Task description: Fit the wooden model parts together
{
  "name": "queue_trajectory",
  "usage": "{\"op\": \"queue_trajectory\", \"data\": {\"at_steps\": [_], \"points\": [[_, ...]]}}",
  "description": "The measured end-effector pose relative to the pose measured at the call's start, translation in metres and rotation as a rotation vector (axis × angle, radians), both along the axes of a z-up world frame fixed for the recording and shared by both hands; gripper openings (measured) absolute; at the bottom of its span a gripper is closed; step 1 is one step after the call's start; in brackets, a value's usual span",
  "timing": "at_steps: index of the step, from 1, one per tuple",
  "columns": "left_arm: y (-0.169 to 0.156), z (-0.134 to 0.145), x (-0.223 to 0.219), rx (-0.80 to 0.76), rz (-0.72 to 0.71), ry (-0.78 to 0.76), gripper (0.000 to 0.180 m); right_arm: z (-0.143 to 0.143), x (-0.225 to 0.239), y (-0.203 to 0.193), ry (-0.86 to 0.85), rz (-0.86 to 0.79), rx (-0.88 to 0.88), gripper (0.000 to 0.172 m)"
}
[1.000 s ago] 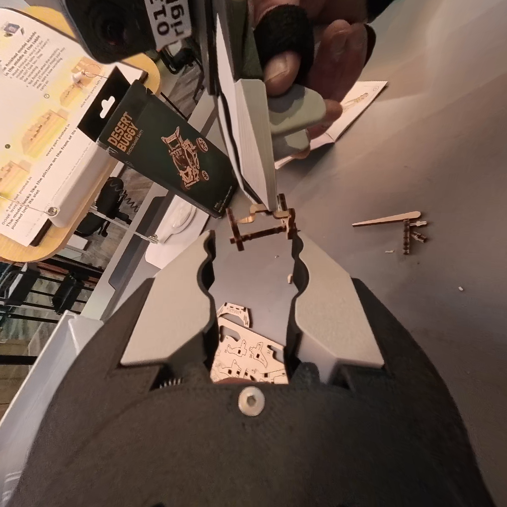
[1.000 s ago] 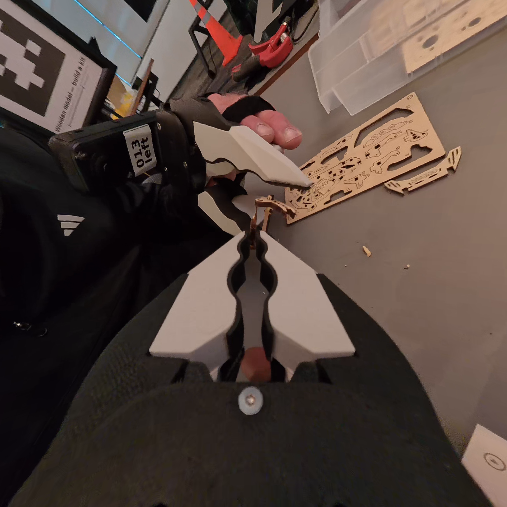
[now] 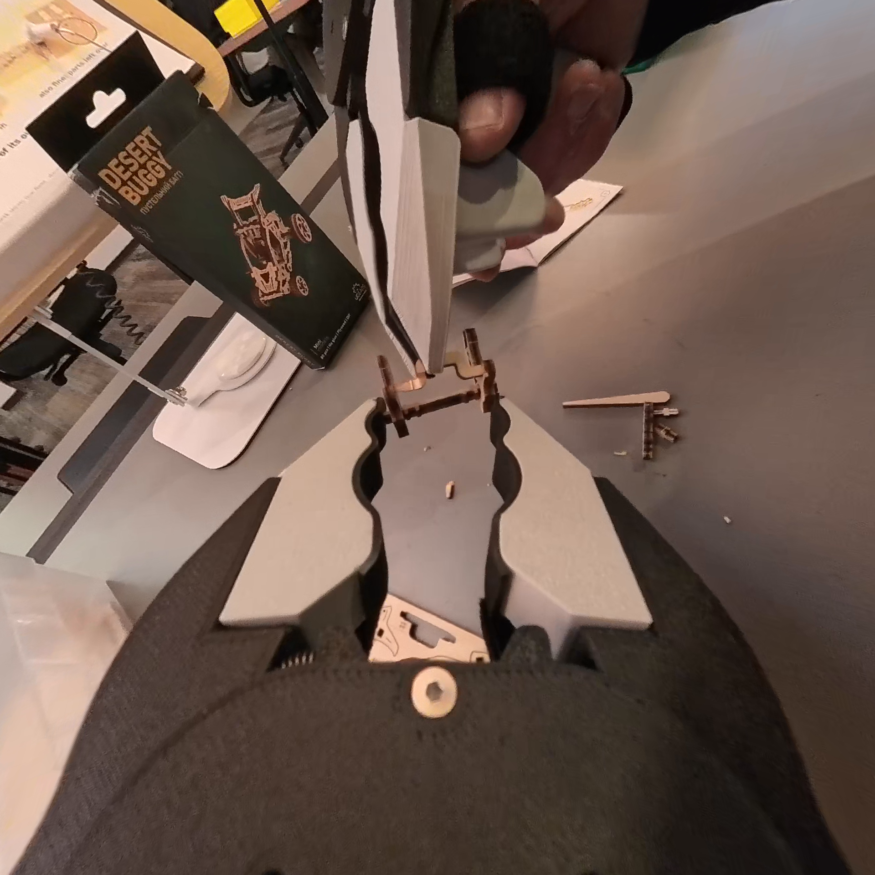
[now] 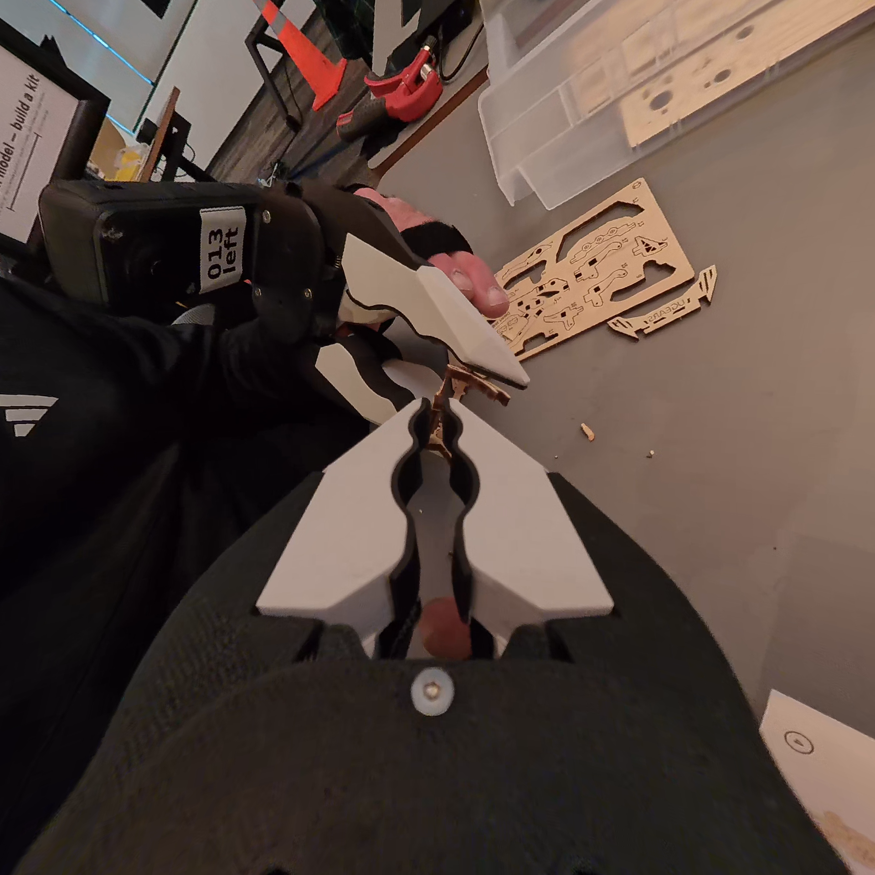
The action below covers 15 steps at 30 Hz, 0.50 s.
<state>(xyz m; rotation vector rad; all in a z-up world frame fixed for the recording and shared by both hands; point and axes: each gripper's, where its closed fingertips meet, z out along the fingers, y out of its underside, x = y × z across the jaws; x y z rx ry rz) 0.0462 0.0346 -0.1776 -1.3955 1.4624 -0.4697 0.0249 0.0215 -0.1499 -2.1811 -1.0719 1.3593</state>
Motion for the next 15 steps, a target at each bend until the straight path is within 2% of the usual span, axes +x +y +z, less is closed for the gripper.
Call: {"op": "queue_trajectory", "data": {"at_steps": [15], "points": [[0.0019,-0.0055,0.0025,-0.009,0.017,0.002,0.042,-0.0063,0.0031,0.0015,-0.056,-0.010,-0.027,0.002]]}}
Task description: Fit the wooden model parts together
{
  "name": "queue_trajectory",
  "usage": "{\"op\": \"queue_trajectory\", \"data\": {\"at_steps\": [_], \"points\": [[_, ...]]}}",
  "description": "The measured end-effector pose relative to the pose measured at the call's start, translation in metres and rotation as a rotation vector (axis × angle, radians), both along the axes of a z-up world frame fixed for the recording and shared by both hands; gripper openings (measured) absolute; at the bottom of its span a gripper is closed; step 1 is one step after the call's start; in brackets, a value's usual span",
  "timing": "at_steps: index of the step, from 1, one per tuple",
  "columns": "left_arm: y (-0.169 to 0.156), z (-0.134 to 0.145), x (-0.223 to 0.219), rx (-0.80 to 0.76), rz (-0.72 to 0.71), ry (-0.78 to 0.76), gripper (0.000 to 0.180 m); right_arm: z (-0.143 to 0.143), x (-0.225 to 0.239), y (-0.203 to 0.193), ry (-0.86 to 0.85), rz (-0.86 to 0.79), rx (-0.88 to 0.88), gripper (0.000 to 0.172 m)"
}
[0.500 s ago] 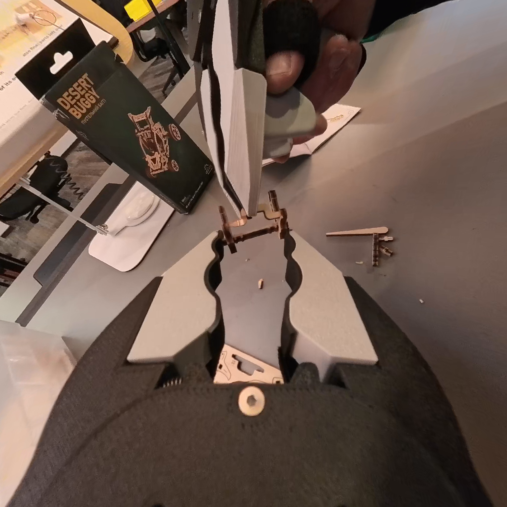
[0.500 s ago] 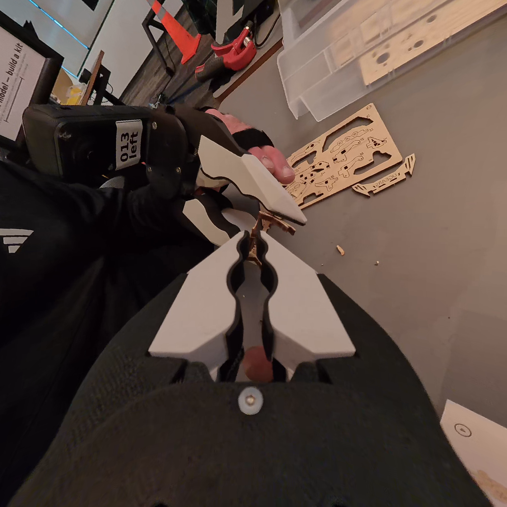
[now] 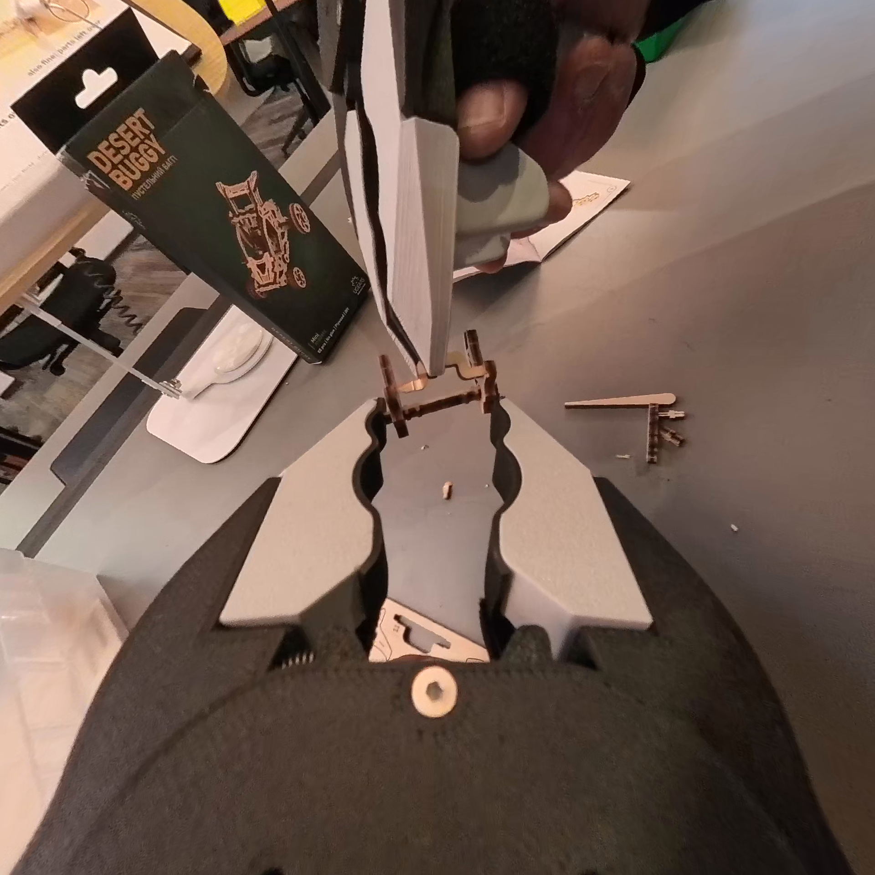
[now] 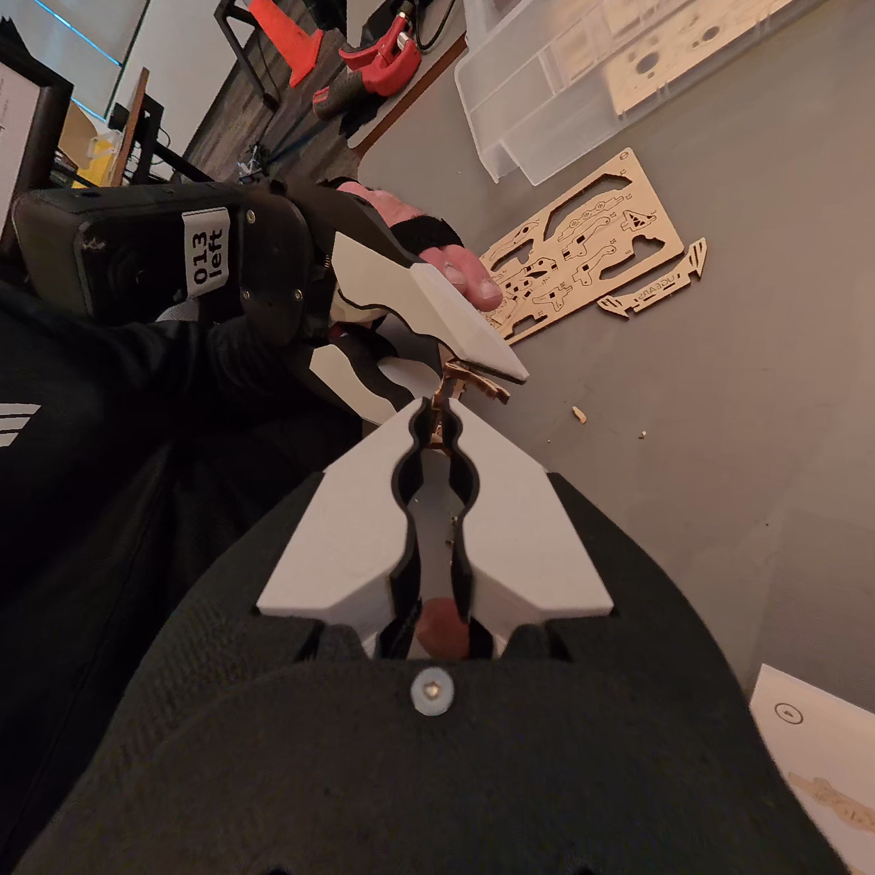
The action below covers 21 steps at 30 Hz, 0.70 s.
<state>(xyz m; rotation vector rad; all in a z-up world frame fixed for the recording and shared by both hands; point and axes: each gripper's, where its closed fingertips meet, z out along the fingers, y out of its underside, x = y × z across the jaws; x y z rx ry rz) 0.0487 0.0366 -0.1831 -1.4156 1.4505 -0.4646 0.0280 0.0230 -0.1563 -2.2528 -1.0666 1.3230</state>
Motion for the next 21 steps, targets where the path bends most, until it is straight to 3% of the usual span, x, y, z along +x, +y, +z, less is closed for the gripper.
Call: {"op": "queue_trajectory", "data": {"at_steps": [9,21], "points": [[0.0004,0.0016,0.0013,0.025,0.000,0.012,0.042,-0.0010,-0.0043,0.0043,-0.036,-0.009,0.083,0.004],[0.0012,0.0012,0.0032,0.044,0.012,0.005,0.042,-0.0024,-0.0055,0.0033,-0.031,-0.028,0.035,0.001]]}}
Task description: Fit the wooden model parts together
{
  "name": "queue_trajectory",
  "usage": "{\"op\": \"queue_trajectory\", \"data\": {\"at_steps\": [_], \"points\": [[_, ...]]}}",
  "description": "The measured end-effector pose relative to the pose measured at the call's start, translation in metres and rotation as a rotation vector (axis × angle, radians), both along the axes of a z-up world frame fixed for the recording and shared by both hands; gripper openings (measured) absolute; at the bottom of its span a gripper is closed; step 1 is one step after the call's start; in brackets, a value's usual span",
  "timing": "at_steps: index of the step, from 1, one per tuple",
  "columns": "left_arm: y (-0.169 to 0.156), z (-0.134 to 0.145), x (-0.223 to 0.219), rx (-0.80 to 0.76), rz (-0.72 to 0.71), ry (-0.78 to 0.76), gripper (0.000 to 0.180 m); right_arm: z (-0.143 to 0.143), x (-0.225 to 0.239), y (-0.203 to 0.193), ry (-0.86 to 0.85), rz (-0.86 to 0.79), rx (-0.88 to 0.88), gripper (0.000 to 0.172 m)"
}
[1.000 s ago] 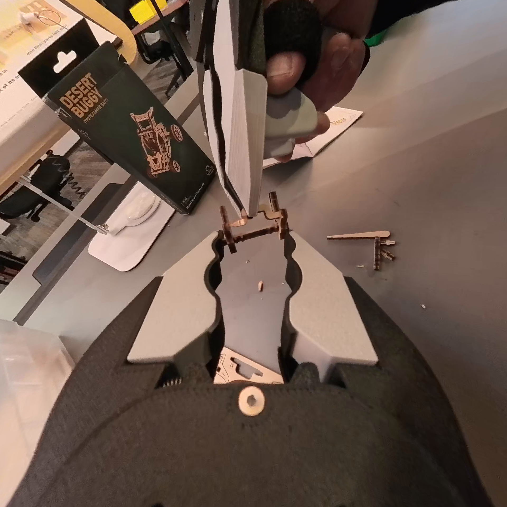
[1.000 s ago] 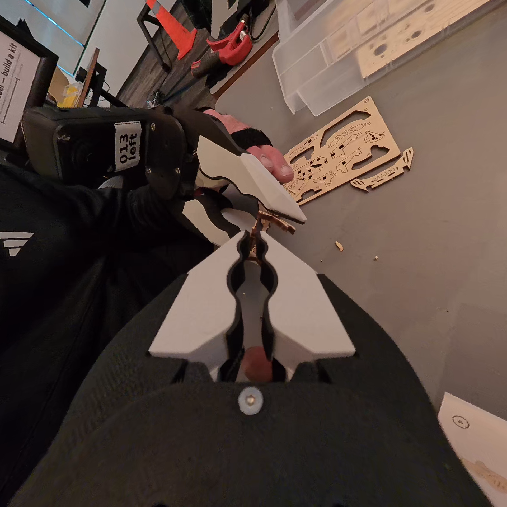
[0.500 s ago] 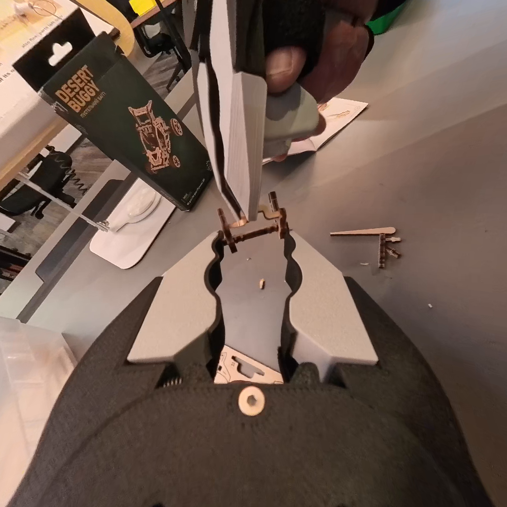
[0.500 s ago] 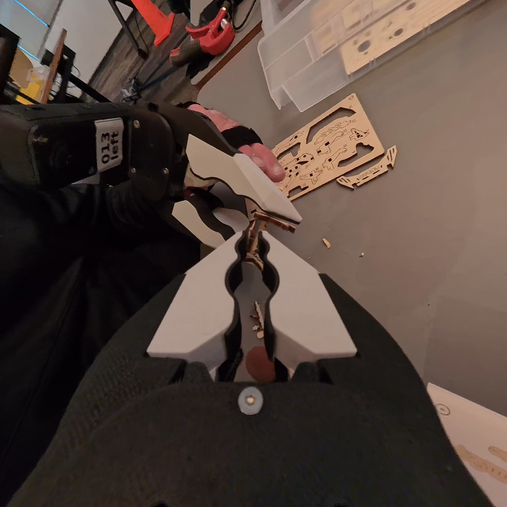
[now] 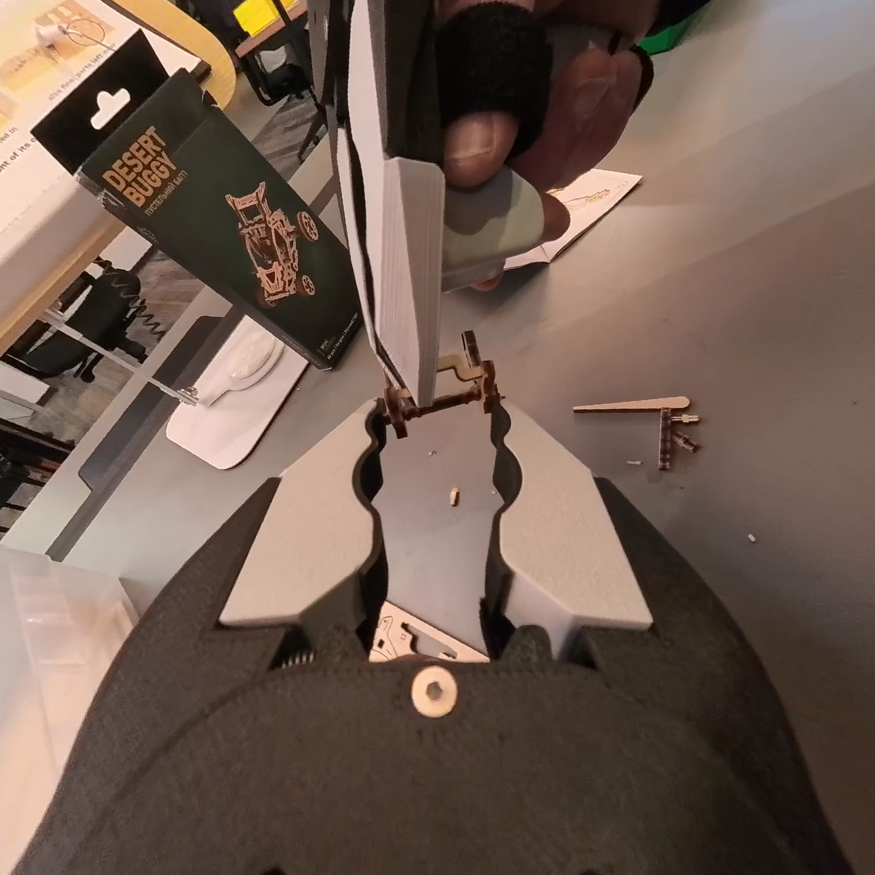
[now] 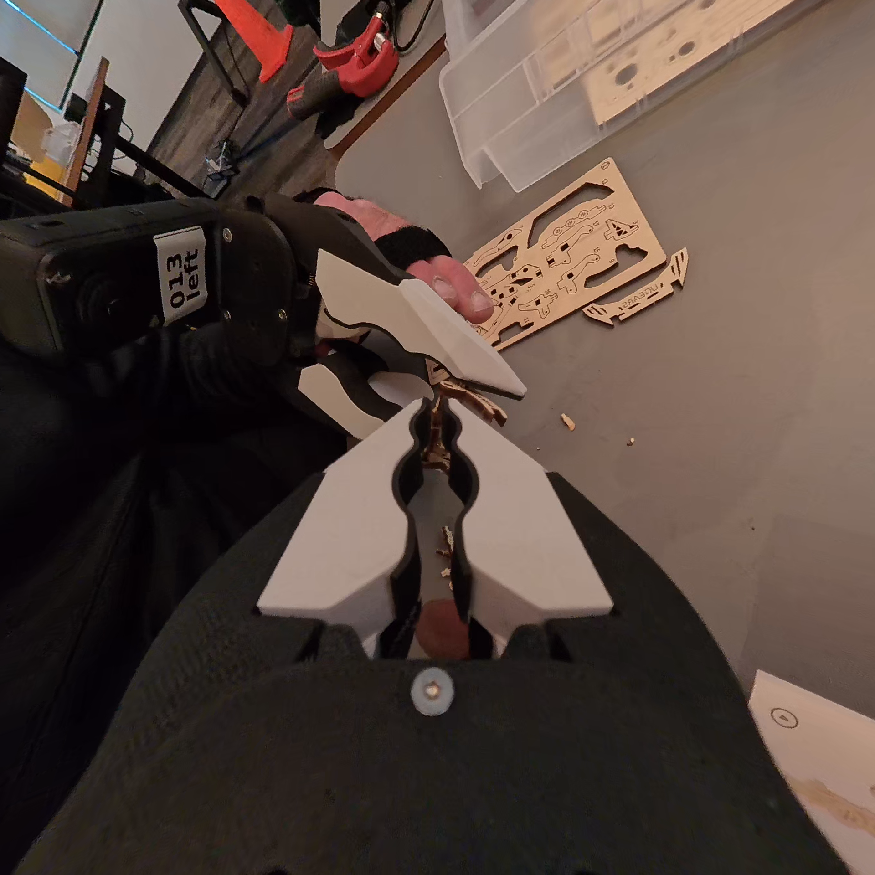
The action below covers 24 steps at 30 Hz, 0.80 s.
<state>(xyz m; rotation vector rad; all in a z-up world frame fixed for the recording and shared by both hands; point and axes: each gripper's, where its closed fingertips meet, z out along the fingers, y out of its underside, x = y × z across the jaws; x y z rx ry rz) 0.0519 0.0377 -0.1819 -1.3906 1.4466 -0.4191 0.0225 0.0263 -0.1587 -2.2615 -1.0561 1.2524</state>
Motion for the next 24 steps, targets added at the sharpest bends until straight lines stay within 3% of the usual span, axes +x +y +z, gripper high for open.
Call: {"op": "queue_trajectory", "data": {"at_steps": [15,24], "points": [[0.004,0.000,0.000,0.079,0.043,0.066,0.041,0.000,0.002,0.003,0.023,-0.059,0.003,0.001],[0.000,0.014,0.002,-0.039,0.001,-0.070,0.041,0.020,0.007,0.002,0.050,-0.029,0.151,0.014]]}}
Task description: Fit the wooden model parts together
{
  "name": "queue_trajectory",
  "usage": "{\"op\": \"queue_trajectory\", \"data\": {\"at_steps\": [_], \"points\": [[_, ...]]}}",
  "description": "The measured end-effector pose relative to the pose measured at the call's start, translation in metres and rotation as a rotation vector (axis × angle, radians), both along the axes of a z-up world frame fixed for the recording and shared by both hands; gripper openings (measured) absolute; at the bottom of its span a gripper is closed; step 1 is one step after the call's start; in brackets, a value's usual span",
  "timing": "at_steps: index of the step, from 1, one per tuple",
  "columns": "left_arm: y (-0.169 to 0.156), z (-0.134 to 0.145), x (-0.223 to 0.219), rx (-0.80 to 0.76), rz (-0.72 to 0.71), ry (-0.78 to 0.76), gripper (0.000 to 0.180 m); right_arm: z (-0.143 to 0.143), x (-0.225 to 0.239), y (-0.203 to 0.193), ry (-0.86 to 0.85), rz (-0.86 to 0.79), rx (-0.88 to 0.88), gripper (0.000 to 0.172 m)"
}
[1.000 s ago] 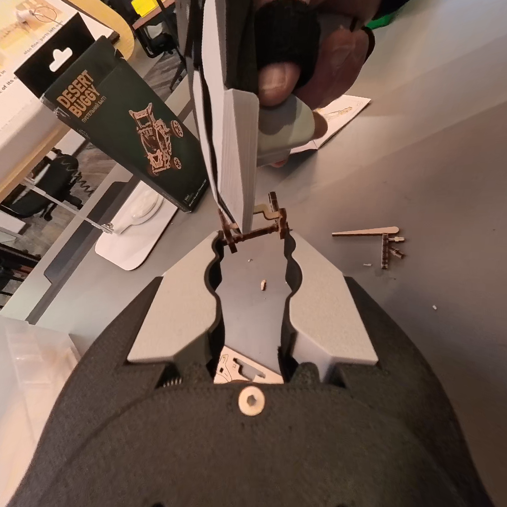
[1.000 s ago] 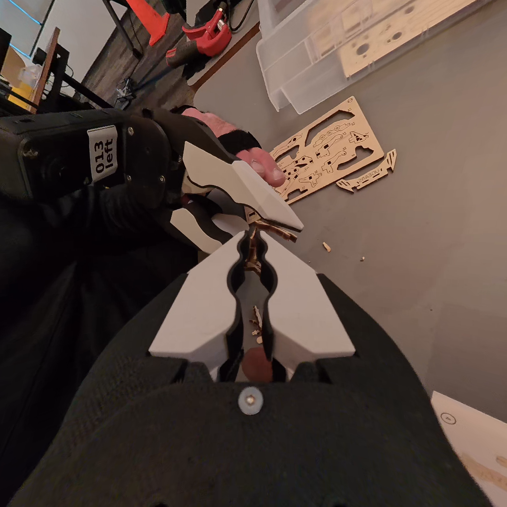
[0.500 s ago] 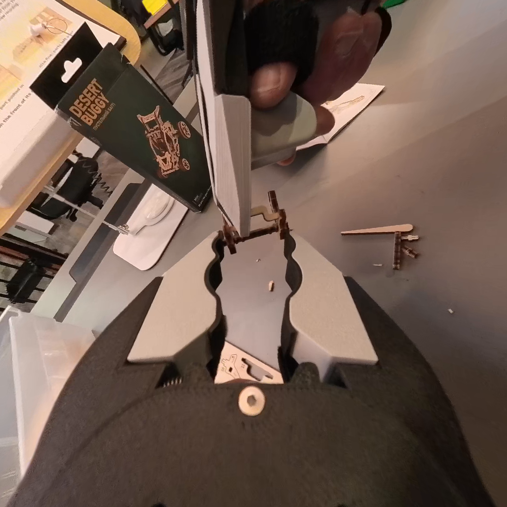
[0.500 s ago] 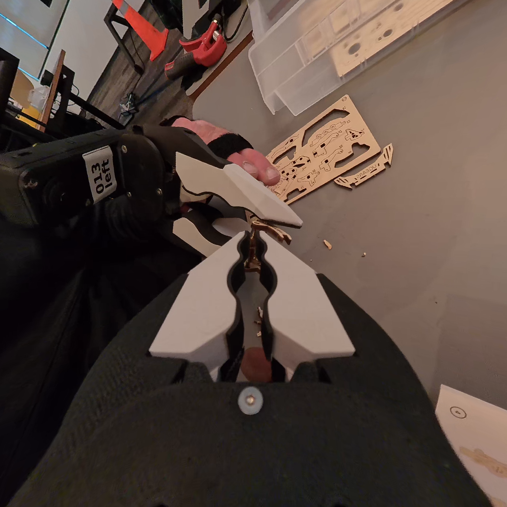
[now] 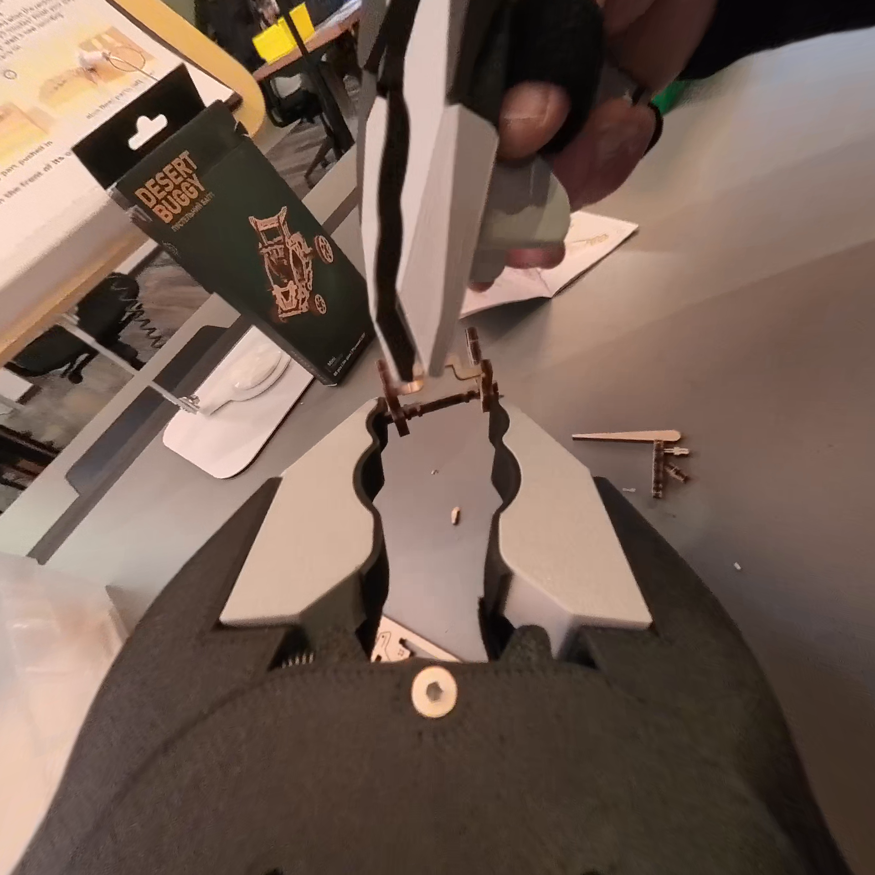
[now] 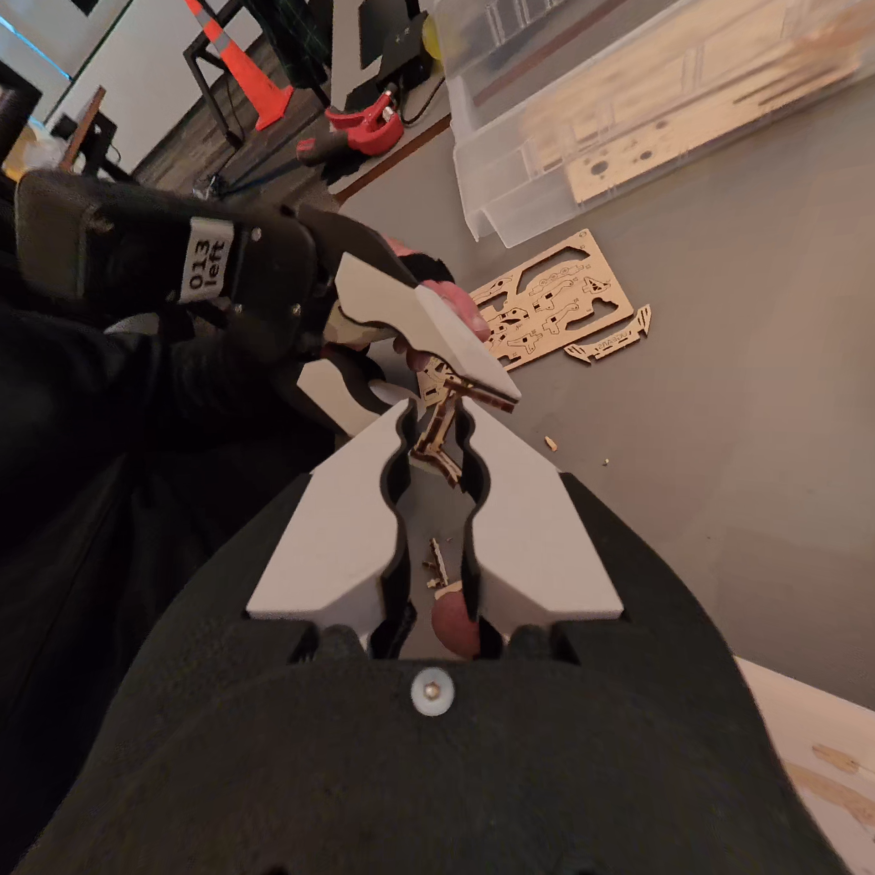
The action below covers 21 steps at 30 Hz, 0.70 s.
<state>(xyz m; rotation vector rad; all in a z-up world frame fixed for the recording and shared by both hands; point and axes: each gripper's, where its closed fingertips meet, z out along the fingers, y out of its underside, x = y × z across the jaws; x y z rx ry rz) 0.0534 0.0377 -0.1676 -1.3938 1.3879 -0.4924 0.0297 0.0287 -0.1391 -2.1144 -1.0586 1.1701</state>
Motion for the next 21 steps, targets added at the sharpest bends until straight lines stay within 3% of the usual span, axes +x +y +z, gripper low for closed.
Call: {"op": "queue_trajectory", "data": {"at_steps": [6,9,12,21], "points": [[-0.009,0.011,-0.002,-0.106,-0.090,-0.102,0.041,0.020,0.011,-0.004,-0.046,0.128,0.291,0.038],[-0.017,0.018,-0.001,-0.167,-0.155,-0.136,0.041,0.011,0.015,-0.011,-0.160,0.251,0.421,0.052],[-0.025,0.020,0.001,-0.200,-0.211,-0.138,0.041,0.012,0.010,-0.019,-0.166,0.346,0.498,0.062],[-0.037,0.022,0.005,-0.218,-0.280,-0.111,0.041,0.009,0.008,-0.030,-0.151,0.471,0.542,0.035]]}}
